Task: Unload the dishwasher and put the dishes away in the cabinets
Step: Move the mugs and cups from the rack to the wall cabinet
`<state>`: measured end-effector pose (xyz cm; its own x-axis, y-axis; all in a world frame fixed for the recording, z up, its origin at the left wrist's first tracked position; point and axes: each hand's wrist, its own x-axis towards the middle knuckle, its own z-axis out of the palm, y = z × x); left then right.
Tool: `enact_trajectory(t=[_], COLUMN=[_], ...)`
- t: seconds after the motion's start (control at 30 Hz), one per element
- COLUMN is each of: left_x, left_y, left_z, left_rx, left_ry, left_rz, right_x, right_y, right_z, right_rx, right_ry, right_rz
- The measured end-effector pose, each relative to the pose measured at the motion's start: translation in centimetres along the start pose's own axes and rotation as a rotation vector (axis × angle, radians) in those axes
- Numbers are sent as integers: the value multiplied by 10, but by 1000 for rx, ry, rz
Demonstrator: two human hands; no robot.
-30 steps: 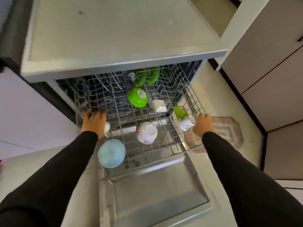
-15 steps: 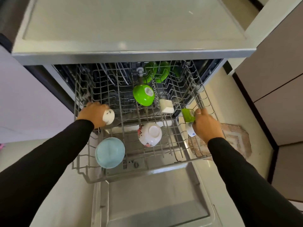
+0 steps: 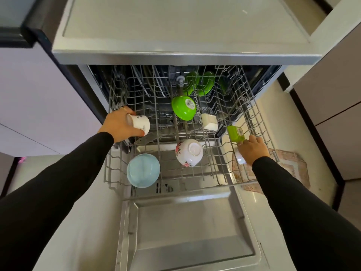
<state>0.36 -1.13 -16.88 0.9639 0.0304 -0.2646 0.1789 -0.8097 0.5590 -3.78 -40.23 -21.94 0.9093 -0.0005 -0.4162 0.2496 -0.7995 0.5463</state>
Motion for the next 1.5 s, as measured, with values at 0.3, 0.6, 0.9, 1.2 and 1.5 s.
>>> enact_trajectory(t=[0.3, 0.6, 0.9, 1.2, 1.5], left_x=[-41, -112, -229, -311, -326], left_y=[18, 36, -10, -84, -116], left_z=[-28, -105, -227, -384, -512], left_rx=[-167, -358, -980, -1103, -1067], left_ry=[66, 141, 105, 265, 448], left_rz=[-14, -24, -54, 82, 190], right_x=[-39, -107, -237, -319, -316], right_y=[12, 10, -53, -133, -194], right_z=[-17, -125, -266, -411, -578], right_rx=[332, 1064, 2124, 2677, 2495], right_ry=[5, 241, 500, 530, 552], right_rz=[-36, 103, 240, 70, -292])
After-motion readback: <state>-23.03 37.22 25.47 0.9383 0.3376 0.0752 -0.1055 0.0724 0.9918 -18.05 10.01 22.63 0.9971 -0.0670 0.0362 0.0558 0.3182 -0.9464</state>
